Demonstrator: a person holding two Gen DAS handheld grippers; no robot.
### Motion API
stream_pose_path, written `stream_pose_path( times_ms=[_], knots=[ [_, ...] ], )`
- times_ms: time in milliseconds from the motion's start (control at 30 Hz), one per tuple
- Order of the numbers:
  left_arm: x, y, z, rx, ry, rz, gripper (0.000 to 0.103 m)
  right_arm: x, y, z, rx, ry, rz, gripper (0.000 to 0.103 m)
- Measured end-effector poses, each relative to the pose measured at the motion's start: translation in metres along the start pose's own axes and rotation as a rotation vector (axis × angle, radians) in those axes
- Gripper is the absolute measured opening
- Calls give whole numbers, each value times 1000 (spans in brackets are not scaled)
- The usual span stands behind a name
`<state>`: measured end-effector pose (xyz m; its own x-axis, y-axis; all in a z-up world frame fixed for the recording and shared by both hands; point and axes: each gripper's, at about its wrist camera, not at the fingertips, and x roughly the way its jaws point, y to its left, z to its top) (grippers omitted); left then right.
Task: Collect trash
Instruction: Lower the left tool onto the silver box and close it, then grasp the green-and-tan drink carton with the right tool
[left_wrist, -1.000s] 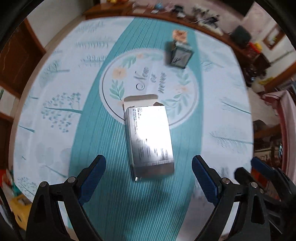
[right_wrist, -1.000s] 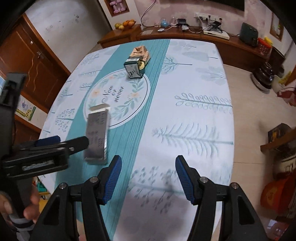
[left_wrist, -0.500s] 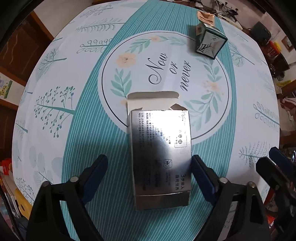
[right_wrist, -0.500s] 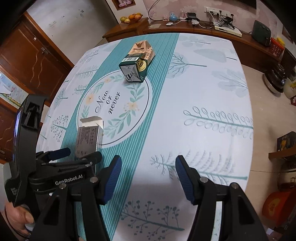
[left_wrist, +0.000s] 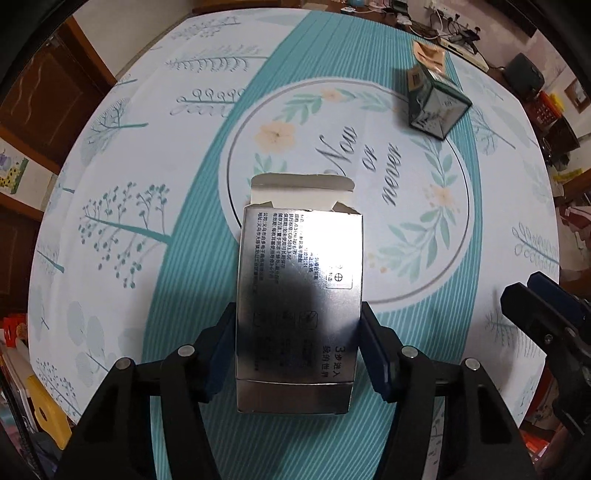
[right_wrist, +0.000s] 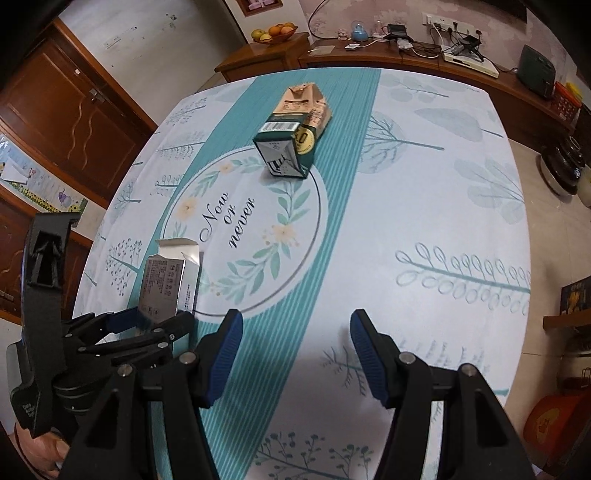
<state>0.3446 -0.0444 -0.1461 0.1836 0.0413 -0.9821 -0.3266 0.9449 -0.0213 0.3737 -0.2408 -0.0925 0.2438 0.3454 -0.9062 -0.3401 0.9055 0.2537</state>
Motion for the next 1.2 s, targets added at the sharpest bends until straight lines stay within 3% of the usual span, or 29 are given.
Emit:
stream_pose_path(
  times_ms=[200, 533, 767, 1000, 1067, 1200],
  knots=[
    [-7, 13, 31, -13, -35, 0, 60, 6, 4, 25, 4, -31, -1, 61],
    [-24, 23, 91, -81, -93, -27, 60, 19, 9, 100, 71, -106, 31, 67],
    [-24, 33, 123, -127, -110, -32, 60, 53, 14, 143, 106, -71, 11, 67],
    [1, 43, 151, -152, -55, -19, 60, 95, 8, 162, 141, 33, -39, 67],
    [7, 44, 154, -150, -45, -9, 60, 97, 12, 161, 118, 23, -53, 48],
    [15, 45, 153, -134, -23, -5, 60, 101, 16, 156, 97, 43, -49, 47]
  ],
)
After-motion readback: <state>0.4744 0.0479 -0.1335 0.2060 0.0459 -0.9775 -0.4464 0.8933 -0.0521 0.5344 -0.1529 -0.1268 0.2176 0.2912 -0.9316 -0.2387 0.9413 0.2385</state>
